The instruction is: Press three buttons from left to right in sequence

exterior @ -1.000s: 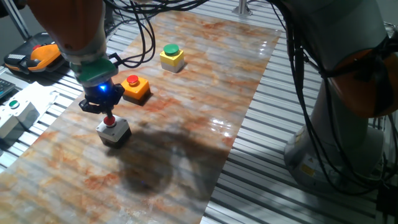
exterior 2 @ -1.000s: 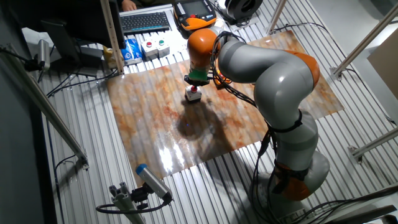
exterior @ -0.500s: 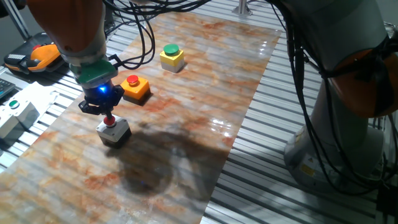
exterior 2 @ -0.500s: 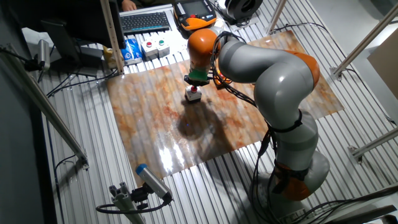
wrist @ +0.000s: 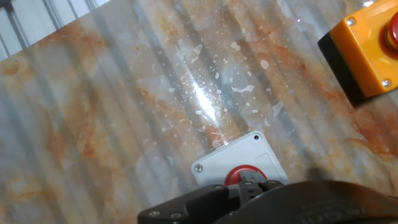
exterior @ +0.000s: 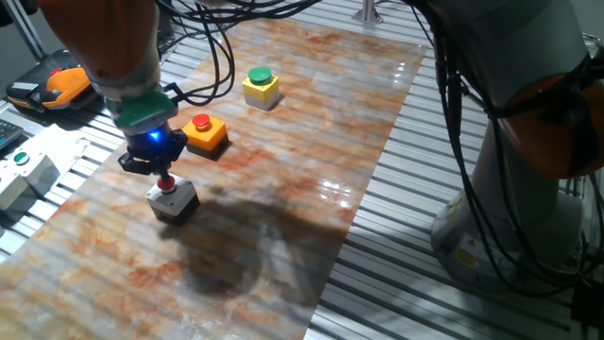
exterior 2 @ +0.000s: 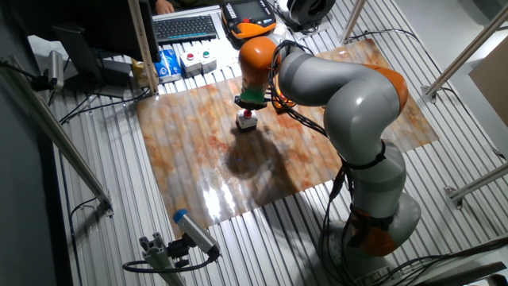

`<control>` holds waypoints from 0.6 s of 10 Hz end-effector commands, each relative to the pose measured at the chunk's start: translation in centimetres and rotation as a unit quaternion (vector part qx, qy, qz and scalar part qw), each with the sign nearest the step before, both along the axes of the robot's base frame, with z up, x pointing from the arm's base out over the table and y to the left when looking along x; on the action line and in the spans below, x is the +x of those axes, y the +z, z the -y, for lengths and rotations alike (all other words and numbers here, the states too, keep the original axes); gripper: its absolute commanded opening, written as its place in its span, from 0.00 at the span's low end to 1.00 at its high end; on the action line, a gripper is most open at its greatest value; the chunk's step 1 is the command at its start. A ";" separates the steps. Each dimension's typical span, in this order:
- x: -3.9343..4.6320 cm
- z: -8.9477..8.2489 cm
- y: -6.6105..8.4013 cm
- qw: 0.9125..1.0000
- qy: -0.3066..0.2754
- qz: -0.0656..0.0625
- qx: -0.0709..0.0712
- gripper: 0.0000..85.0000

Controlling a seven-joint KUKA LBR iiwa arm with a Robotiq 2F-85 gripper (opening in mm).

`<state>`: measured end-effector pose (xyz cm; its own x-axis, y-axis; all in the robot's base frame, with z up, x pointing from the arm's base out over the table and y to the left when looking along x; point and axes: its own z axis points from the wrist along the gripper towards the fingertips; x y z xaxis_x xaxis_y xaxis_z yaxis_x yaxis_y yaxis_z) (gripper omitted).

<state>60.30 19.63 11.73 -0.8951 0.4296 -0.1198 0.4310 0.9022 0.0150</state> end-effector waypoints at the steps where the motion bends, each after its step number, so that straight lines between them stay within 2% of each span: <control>1: -0.02 -0.1 0.0 1.000 0.000 0.000 0.000 0.00; 6: 0.07 0.0 -0.2 1.000 0.002 0.001 0.000 0.00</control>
<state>60.38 19.66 11.53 -0.8961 0.4267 -0.1223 0.4281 0.9036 0.0161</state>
